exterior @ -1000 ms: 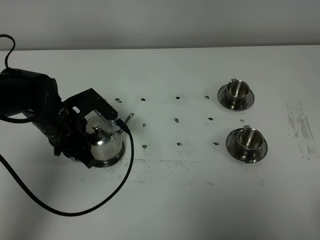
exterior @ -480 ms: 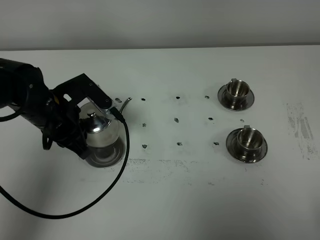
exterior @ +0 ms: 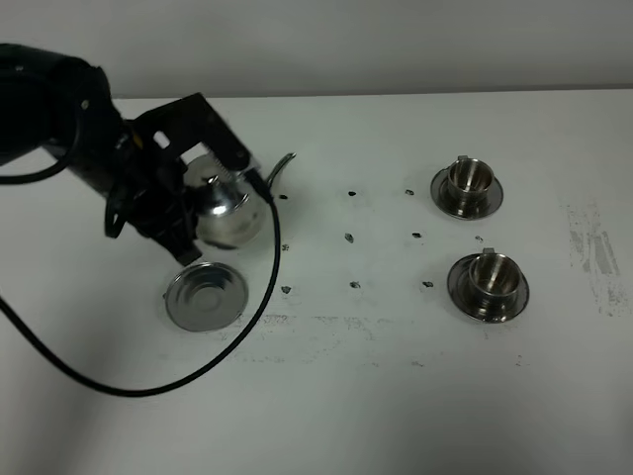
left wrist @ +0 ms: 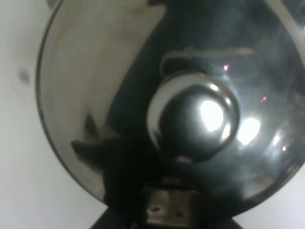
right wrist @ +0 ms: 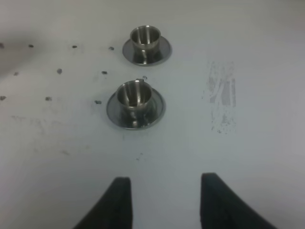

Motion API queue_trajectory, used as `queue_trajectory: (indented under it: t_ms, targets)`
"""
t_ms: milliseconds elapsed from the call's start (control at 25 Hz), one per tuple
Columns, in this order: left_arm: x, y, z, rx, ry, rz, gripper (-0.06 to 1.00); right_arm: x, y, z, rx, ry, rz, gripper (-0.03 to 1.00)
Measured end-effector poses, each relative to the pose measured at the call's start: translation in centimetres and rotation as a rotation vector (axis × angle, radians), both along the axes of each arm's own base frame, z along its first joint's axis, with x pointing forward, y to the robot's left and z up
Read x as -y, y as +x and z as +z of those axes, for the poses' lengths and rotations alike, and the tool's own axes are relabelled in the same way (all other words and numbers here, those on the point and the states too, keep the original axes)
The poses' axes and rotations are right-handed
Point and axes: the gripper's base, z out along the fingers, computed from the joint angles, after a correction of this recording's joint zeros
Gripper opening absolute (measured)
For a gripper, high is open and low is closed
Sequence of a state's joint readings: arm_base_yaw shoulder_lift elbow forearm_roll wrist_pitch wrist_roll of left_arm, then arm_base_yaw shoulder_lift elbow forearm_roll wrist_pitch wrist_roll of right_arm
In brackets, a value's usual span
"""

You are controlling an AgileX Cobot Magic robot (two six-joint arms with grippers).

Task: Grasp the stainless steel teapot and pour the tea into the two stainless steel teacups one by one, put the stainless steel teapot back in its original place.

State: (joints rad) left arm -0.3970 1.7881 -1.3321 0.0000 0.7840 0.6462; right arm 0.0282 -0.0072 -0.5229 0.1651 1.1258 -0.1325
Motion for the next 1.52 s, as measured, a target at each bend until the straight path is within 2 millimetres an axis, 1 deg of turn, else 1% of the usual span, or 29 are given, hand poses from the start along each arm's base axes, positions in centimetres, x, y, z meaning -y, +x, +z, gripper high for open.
queue_trajectory:
  t_ms: [160, 280, 320, 440, 520, 560, 600, 720, 920, 1080, 1400, 1520]
  targets:
    - [3.2, 3.3, 1.1, 0.023, 0.025, -0.113, 0.18, 0.0, 0.0, 0.0, 0.000, 0.000, 0.000, 0.33]
    - [5.5, 5.6, 0.7, 0.020, 0.042, -0.179, 0.18, 0.0, 0.0, 0.0, 0.000, 0.000, 0.000, 0.33]
    - [6.4, 6.5, 0.8, 0.038, 0.038, -0.197, 0.18, 0.0, 0.0, 0.0, 0.000, 0.000, 0.000, 0.33]
    - [8.5, 8.6, 0.2, 0.070, 0.038, -0.235, 0.18, 0.0, 0.0, 0.0, 0.000, 0.000, 0.000, 0.33]
    - [9.7, 9.7, -0.5, 0.083, 0.041, -0.259, 0.18, 0.0, 0.0, 0.0, 0.000, 0.000, 0.000, 0.33]
    - [10.2, 10.0, -0.4, 0.096, 0.040, -0.272, 0.18, 0.0, 0.0, 0.0, 0.000, 0.000, 0.000, 0.33]
    - [10.6, 10.3, -0.8, 0.098, 0.046, -0.283, 0.18, 0.0, 0.0, 0.0, 0.000, 0.000, 0.000, 0.33]
    - [12.0, 10.6, -1.2, 0.123, 0.068, -0.331, 0.18, 0.0, 0.0, 0.0, 0.000, 0.001, 0.000, 0.33]
    - [13.6, 10.2, -2.3, 0.155, 0.139, -0.399, 0.18, 0.0, 0.0, 0.0, 0.000, 0.001, 0.000, 0.33]
    - [14.2, 10.5, -2.9, 0.199, 0.172, -0.421, 0.18, 0.0, 0.0, 0.0, 0.000, 0.001, 0.000, 0.33]
    - [15.1, 10.9, -4.1, 0.257, 0.185, -0.447, 0.18, 0.0, 0.0, 0.0, 0.000, 0.000, 0.000, 0.33]
    - [15.5, 10.7, -4.3, 0.267, 0.198, -0.460, 0.18, 0.0, 0.0, 0.0, 0.000, 0.000, 0.000, 0.33]
